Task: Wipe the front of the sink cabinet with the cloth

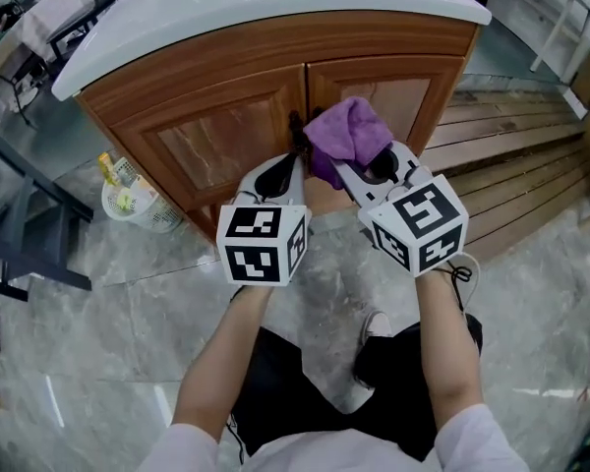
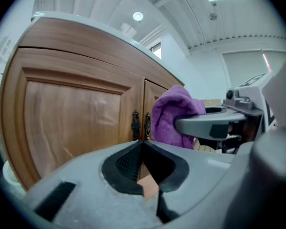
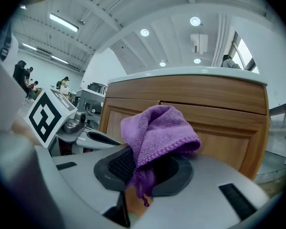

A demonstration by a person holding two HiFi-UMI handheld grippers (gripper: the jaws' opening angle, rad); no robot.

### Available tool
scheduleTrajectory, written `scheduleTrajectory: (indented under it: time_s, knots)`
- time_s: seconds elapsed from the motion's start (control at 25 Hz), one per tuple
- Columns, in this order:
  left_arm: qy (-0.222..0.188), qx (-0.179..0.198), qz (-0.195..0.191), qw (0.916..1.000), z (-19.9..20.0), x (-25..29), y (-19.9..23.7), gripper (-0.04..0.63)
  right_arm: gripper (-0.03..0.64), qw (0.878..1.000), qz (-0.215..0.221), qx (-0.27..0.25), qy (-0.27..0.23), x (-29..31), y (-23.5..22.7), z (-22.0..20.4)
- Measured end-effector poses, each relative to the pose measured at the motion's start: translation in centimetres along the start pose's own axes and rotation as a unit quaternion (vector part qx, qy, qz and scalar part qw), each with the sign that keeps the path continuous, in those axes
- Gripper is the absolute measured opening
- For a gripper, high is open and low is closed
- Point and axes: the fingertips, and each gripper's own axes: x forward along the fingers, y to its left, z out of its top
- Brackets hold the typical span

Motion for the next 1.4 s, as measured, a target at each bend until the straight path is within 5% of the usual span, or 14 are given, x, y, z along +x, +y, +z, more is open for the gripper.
scheduleTrajectory:
  time_s: [0.32, 0.76, 1.08, 1.4]
  knots:
    - [0.002, -0.016, 0.095, 0.9953, -2.4, -5.8, 7.6, 0.005, 0.074, 0.995, 0.096, -0.010, -0.010, 6.3, 9.4, -0.4]
    - [0.014, -0.050, 0.206, 0.9772, -7.2, -13.6, 15.9, 0.005, 0.074, 0.982, 0.185, -0.008, -0.031, 12.9, 19.9, -2.0]
    - [0.033, -0.054, 0.245, 0.9675, -9.4, -16.4, 18.0, 0.005, 0.074, 0.976, 0.212, -0.024, -0.034, 15.8, 23.9, -3.6]
    - [0.033, -0.055, 0.240, 0.9685, -9.1, -16.1, 17.9, 0.005, 0.074, 0.979, 0.197, -0.030, -0.035, 16.9, 23.6, -3.9]
